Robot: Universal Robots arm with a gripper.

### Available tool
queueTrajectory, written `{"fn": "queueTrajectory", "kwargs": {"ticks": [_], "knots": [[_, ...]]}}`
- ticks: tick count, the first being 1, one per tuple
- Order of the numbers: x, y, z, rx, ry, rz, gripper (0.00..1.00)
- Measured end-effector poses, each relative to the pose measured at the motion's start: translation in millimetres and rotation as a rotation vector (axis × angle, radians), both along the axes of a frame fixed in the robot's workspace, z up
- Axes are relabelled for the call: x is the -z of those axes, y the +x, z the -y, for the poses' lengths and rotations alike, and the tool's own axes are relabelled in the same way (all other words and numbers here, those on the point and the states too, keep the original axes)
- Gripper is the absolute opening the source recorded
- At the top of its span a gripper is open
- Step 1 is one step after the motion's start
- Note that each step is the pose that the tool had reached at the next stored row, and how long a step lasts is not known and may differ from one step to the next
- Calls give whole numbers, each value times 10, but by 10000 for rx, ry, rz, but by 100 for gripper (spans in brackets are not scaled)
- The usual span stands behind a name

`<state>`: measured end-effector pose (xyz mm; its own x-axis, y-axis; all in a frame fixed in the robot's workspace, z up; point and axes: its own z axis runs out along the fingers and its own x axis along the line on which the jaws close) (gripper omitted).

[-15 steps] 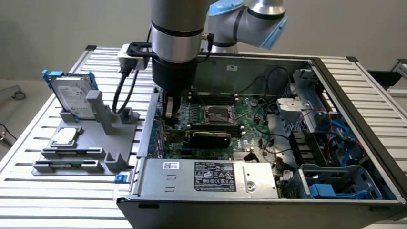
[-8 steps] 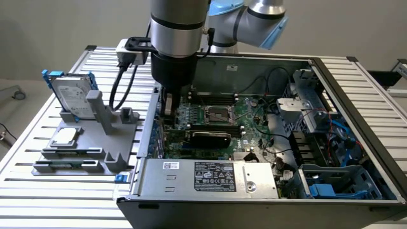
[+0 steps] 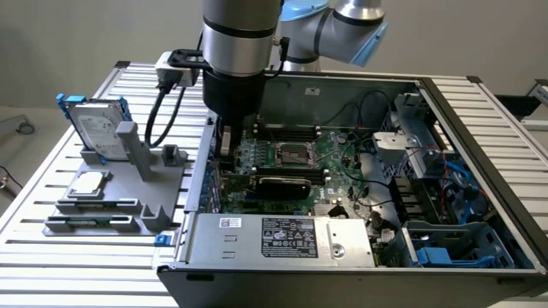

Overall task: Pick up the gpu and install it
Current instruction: 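Press down on the gpu until it lock into place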

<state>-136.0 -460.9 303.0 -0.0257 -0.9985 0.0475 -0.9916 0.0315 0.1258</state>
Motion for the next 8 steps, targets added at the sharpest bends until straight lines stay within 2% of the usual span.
{"fn": "queueTrajectory", "kwargs": {"ticks": [8], "knots": [[1,-1,10,410,1,-28,11]]}}
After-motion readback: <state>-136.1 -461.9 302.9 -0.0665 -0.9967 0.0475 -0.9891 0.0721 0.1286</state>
